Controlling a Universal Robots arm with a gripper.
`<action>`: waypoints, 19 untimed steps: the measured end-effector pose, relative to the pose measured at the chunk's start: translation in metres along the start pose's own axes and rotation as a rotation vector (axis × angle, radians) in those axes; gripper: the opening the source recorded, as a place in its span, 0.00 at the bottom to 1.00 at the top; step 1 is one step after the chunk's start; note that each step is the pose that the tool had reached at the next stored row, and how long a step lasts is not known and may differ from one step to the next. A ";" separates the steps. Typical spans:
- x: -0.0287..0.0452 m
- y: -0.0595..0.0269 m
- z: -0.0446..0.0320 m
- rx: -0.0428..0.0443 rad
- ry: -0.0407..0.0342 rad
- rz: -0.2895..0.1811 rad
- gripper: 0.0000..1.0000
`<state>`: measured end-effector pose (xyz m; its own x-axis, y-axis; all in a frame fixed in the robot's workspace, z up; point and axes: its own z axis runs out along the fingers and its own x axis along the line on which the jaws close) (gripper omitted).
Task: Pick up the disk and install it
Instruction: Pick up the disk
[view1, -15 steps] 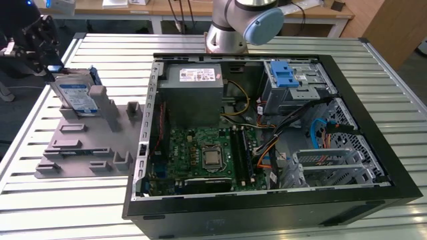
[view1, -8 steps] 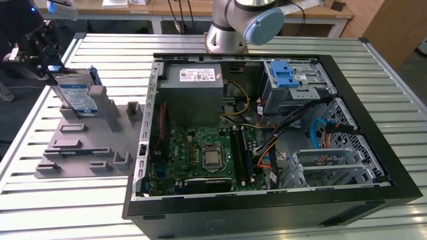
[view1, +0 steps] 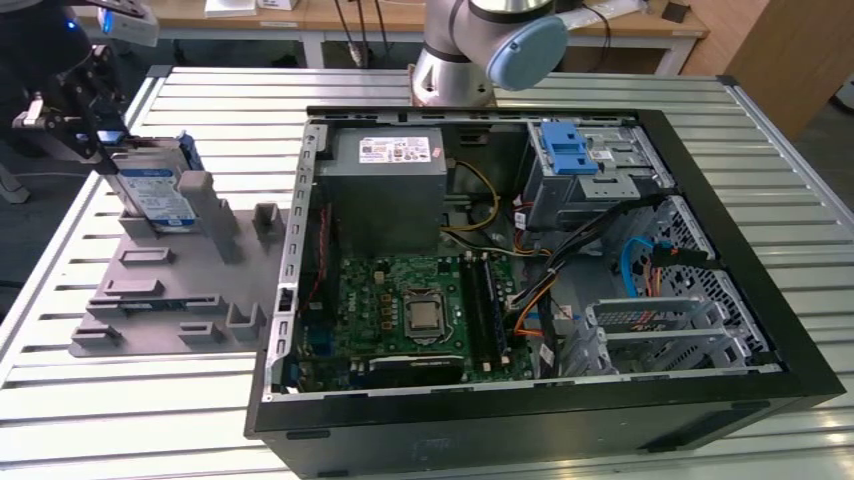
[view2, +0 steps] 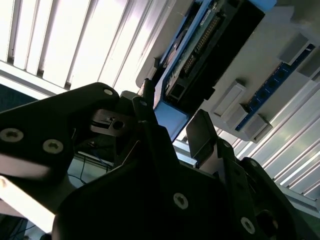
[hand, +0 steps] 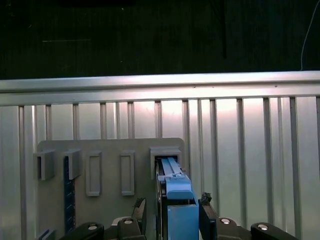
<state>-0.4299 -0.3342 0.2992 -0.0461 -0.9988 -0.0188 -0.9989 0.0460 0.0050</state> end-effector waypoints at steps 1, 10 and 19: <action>-0.0006 0.0000 0.0005 0.0001 -0.0001 0.000 0.53; -0.0008 0.0008 0.0071 0.0000 0.0000 -0.002 0.53; -0.0007 0.0011 0.0098 0.0000 0.0011 -0.003 0.36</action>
<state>-0.4311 -0.3332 0.2894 -0.0434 -0.9989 -0.0177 -0.9990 0.0433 0.0050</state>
